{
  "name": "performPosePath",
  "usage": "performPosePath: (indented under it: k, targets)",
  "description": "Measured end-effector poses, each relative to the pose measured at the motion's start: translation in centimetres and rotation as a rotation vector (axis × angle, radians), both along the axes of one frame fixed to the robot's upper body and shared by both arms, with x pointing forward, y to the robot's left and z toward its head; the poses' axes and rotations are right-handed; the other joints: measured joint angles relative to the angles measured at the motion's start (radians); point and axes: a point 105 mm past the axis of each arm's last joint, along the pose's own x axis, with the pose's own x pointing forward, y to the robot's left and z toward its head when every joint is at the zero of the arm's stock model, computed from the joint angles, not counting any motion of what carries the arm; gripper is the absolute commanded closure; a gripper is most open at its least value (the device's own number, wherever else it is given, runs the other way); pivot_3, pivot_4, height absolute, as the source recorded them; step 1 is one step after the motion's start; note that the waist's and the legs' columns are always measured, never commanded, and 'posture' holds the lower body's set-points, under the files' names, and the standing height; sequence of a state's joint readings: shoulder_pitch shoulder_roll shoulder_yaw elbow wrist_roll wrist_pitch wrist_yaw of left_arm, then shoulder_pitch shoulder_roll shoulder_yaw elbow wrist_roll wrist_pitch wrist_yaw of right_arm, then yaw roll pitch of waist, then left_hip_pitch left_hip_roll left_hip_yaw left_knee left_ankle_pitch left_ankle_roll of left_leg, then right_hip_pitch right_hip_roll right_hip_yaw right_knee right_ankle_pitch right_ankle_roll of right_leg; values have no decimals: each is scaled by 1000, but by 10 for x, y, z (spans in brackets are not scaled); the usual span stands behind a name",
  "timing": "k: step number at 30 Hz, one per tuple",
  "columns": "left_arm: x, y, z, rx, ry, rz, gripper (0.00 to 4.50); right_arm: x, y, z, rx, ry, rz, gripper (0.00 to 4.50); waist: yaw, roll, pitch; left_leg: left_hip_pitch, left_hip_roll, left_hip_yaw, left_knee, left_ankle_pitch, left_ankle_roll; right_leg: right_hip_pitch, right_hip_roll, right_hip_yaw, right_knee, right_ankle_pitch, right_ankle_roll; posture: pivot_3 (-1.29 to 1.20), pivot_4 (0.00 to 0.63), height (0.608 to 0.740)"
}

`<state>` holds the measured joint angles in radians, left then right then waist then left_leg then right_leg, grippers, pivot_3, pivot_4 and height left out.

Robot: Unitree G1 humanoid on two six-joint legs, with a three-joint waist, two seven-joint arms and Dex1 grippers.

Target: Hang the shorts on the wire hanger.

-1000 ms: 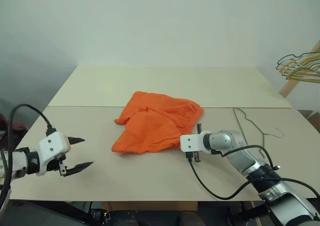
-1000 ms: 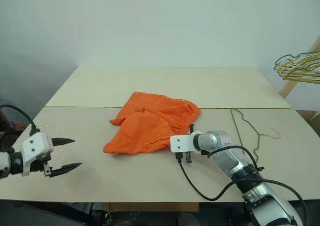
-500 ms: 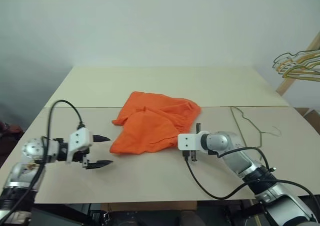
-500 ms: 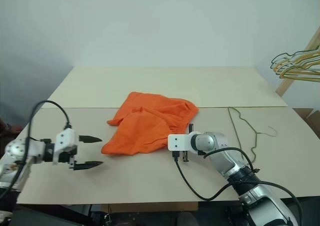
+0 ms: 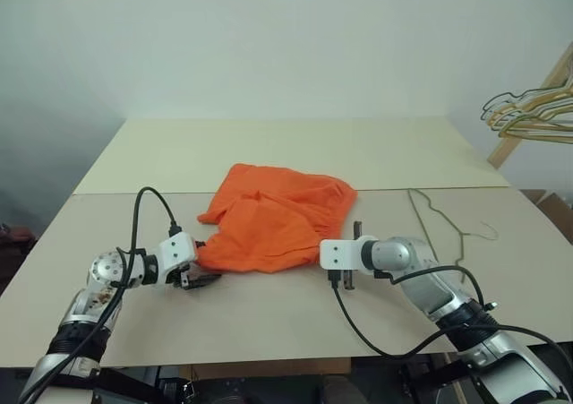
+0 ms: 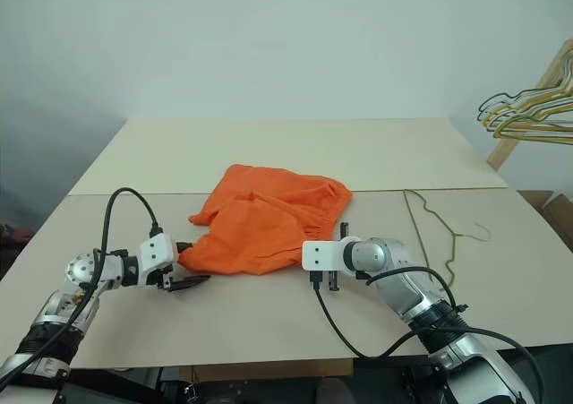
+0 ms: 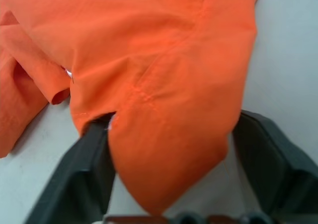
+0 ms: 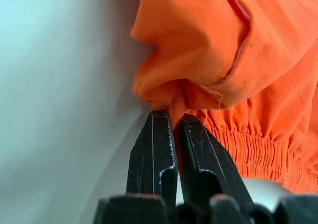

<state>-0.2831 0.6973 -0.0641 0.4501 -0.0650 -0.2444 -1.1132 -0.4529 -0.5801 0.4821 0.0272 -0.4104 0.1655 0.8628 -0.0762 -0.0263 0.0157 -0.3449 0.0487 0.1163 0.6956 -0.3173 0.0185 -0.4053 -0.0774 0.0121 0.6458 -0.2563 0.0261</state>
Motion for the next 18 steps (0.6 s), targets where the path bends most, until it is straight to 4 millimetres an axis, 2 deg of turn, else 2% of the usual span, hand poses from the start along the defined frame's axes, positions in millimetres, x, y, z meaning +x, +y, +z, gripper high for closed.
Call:
performPosePath:
  k: [7,8,11,14,16,18]
  targets:
    - [8,4,2,29,-46,21,4246,0,-1,0,-3,-1,-1,4500,0,0,0,-1,0,0,0,0,0,0,0,-1,0,0,0,-84,0,740]
    - [8,5,3,34,-50,24,4456,0,-1,0,-2,-1,-1,4500,0,0,0,-1,0,-1,0,0,0,0,0,-1,0,0,0,-84,0,740]
    - [10,15,5,83,-76,39,4456,-2,-3,0,-5,-4,-4,4500,0,0,0,-2,0,-1,0,0,0,-1,0,-1,0,0,0,-86,0,740]
    - [11,35,9,169,-109,79,4456,-5,-12,2,-13,-7,-22,4500,2,0,0,-2,0,-1,0,0,0,-1,0,-1,0,0,0,-81,0,740]
    - [12,50,13,241,-147,109,4456,-7,-16,6,-18,-22,-24,4500,2,0,0,-2,0,-2,0,0,0,-2,0,-1,0,0,0,-77,0,740]
    - [10,56,15,274,-171,117,4456,-10,-16,16,3,-47,-12,4500,4,0,0,-3,0,-2,0,0,0,-2,0,-1,0,0,0,-75,0,740]
